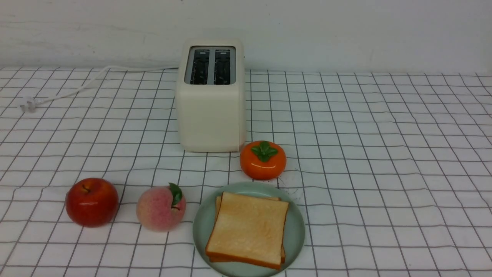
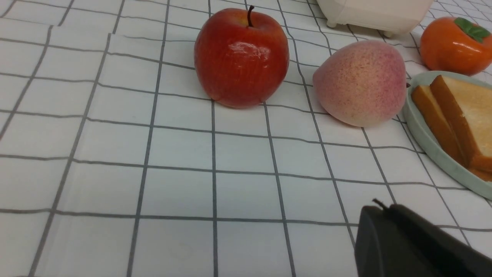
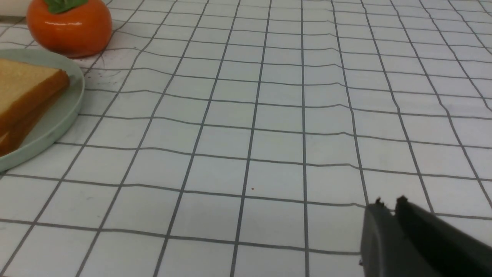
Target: Take toasted bread from bread machine on white checkered table place on plate.
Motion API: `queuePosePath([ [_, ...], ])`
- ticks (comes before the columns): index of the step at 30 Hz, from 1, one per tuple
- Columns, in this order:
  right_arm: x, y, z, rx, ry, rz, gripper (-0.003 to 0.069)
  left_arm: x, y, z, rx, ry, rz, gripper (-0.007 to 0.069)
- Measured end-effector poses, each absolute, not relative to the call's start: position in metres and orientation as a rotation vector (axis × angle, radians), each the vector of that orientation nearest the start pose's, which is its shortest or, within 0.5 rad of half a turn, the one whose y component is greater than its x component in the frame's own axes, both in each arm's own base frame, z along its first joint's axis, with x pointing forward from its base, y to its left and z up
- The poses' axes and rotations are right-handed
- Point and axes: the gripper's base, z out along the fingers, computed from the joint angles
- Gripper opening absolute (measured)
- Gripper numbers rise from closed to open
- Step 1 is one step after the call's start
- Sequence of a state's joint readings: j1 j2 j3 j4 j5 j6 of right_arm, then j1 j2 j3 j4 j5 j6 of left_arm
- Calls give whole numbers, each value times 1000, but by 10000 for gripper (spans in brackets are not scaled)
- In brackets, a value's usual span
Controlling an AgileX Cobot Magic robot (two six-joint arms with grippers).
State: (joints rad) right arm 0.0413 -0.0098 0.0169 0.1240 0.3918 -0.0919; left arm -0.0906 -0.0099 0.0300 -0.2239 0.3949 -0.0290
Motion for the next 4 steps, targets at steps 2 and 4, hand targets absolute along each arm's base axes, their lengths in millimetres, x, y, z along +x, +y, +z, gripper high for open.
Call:
queuePosePath([
  [2,52,6,173,-50,1880,88,61,51,-12,169,-80,1898,-304,-10],
  [4,52,6,173,-49,1880,89,64,51,-12,169,-80,1898,-304,-10],
])
